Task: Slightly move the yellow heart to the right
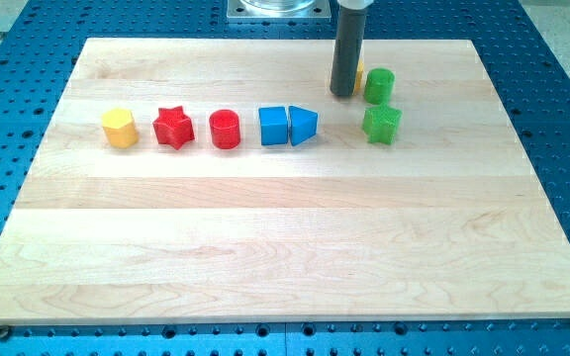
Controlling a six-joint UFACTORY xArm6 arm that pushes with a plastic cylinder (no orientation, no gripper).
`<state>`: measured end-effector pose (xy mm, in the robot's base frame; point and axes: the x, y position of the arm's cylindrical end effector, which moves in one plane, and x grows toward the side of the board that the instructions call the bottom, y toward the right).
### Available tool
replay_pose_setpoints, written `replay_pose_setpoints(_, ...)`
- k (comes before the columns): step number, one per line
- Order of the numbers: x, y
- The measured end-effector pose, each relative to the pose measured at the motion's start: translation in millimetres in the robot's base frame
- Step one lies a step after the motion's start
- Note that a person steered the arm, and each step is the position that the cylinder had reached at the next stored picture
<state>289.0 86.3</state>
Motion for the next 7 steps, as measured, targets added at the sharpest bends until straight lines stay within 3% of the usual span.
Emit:
replay_pose_setpoints(1,-22,-6)
replay_pose_setpoints(3,13,30)
replay_pose_setpoints(4,26,-63)
replay_pose_setpoints(6,-58,-41)
replay_pose_setpoints(7,-57,31)
